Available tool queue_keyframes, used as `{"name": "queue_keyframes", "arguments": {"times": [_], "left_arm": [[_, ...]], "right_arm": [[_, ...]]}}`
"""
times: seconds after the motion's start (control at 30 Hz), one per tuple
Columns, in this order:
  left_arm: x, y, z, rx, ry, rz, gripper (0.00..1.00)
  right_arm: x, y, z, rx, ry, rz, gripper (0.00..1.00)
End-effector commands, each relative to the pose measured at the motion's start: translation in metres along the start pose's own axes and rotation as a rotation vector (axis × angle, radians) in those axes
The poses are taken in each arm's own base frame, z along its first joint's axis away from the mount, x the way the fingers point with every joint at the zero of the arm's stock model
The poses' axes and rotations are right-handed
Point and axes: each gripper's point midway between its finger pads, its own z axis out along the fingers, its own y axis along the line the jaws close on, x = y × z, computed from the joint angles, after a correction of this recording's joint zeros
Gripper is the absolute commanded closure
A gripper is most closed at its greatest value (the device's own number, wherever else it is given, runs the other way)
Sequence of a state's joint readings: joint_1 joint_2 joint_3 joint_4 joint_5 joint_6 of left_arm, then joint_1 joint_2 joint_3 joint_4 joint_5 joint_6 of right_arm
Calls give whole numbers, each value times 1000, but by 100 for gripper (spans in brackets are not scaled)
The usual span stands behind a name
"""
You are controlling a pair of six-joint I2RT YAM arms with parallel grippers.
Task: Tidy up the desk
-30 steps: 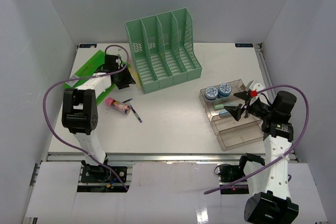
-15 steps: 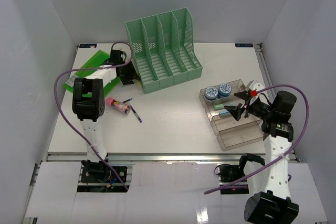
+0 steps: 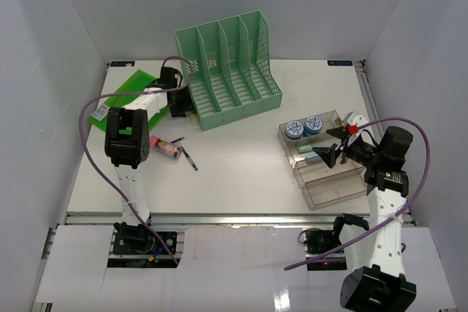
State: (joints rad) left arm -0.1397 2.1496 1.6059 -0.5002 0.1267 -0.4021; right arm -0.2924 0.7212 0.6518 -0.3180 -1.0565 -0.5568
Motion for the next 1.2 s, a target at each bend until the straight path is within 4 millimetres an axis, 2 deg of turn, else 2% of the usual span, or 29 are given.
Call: {"name": "queue_keyframes", "arguments": {"times": [0.0, 0.3, 0.47, 0.63, 0.8, 0.93, 1.1, 1.17], "left_arm": [[29, 49, -5, -217, 61, 62, 44], [39, 70, -10, -290, 65, 74, 45], [40, 74, -13, -290, 54, 106, 46], [46, 67, -10, -226, 76, 146, 53], [49, 69, -14, -230, 71, 154, 66], [30, 54, -36, -192, -5, 140, 80], [1, 19, -85, -65, -128, 117, 89], [-2, -2, -106, 33, -161, 95, 90]], "right_arm": [[-5, 0, -1, 0, -10, -14, 23], [-6, 1, -1, -1, -13, -19, 23], [-8, 2, -2, -4, -17, -22, 23], [-8, 3, -2, -7, -20, -23, 23], [-9, 3, -2, -5, -20, -25, 23], [-8, 3, -2, -7, -20, -23, 23], [-8, 6, -1, -24, -25, -20, 22], [-7, 11, -1, -53, -33, -7, 21]]}}
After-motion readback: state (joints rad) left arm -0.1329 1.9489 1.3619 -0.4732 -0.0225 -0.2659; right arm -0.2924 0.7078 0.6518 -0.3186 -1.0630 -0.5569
